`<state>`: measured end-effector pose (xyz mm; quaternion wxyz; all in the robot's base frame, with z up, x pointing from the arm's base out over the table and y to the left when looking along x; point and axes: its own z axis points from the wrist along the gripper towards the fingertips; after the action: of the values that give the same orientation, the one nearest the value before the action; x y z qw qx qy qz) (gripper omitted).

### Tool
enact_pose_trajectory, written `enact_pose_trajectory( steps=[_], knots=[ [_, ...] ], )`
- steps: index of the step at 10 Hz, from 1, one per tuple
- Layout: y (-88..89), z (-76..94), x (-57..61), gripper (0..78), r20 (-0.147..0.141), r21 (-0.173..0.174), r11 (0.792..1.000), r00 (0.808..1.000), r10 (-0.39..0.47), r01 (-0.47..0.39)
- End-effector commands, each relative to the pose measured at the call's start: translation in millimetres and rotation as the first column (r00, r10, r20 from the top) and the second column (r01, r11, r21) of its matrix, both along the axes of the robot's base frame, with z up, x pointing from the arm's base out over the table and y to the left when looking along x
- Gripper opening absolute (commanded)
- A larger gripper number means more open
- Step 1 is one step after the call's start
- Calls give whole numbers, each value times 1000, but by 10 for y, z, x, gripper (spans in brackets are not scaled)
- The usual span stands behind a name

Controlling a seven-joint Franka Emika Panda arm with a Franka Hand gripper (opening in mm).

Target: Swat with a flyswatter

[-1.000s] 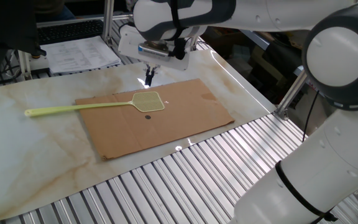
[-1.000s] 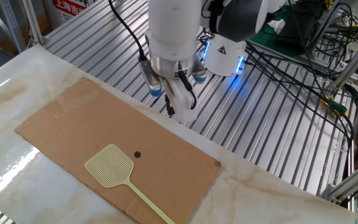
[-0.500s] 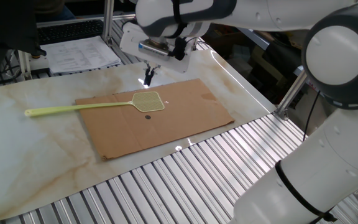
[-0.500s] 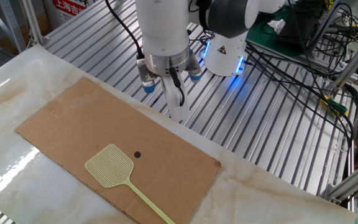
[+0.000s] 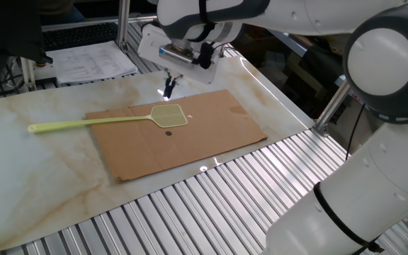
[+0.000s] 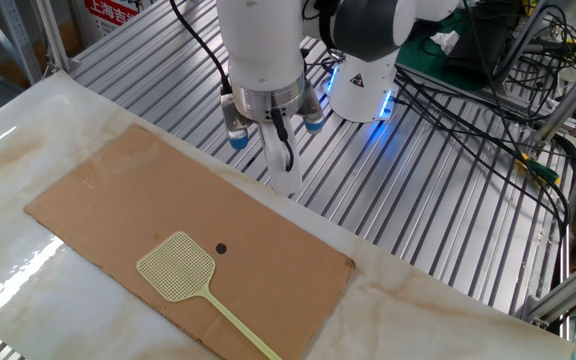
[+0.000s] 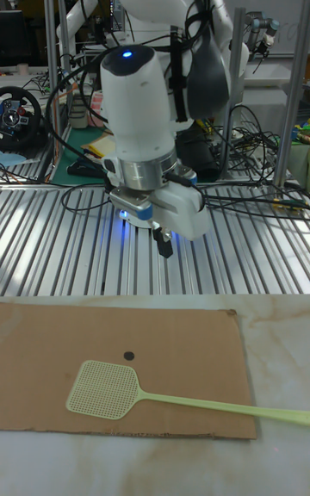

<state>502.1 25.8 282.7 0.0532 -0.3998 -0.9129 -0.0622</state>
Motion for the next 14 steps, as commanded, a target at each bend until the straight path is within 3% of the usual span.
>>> enact_pose_trajectory(
  steps=[1, 4, 7, 14],
  knots=[
    [100, -26, 109, 0, -7, -6, 995, 995, -98, 98],
    [274, -121, 280, 0, -19, -25, 985, 985, -170, 170],
    [363, -182, 342, 0, -29, -23, 974, 974, -227, 226],
    [694, -473, 517, 0, -54, -33, 918, 916, -397, 396]
  ],
)
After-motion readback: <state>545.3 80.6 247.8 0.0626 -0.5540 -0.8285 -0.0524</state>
